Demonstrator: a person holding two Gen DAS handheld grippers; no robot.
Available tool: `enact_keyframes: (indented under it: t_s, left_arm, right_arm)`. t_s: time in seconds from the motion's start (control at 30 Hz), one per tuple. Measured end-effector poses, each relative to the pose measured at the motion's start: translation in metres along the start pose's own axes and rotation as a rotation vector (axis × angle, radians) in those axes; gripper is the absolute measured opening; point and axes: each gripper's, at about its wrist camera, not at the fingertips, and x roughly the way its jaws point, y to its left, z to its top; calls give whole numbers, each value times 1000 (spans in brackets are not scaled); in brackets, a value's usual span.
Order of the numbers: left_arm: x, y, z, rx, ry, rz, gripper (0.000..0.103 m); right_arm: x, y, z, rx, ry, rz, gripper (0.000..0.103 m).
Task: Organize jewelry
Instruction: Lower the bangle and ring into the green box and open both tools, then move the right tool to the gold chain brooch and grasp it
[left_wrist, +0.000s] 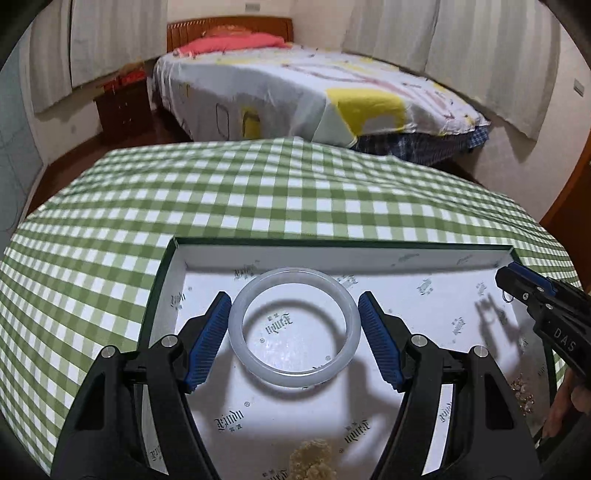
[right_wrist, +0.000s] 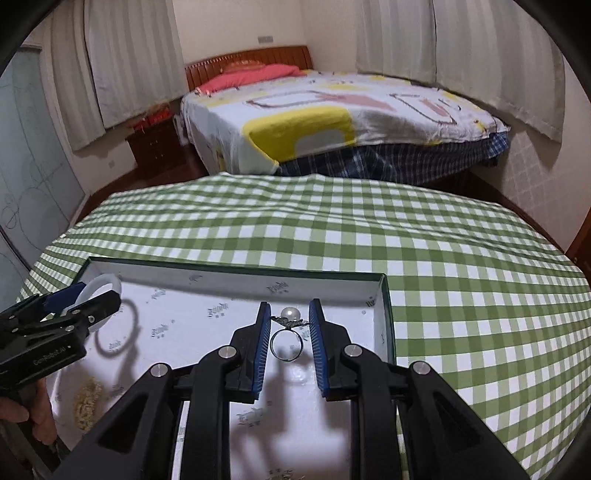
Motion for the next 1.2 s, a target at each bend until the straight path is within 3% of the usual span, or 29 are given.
enact_keyframes:
  t_s: [0.23,0.3,0.43,0.73,0.93,1.2]
  left_arm:
    - [18,6,2,-30,92,-13,69]
    - [19,6,1,-33,100,-13,69]
    - [19,6,1,-29,100,-10,70]
    - [-30,6,-2,-36,-151,-43,77]
    - [-84,3,-20,0,-310,-21,77]
    - [-131,3,-56,12,-365,-13,77]
  right_arm:
    - [12,-2,0,18,72,3,25]
    - [13,-3,0,19,77,0,38]
    - [10,-2,0,16,58,-3,44]
    - [-48,7,-8,-25,-174,-24,44]
    - [-91,14,-27,-40,-256,-20,44]
    - [-126,22,-64,-38,-292,-39,44]
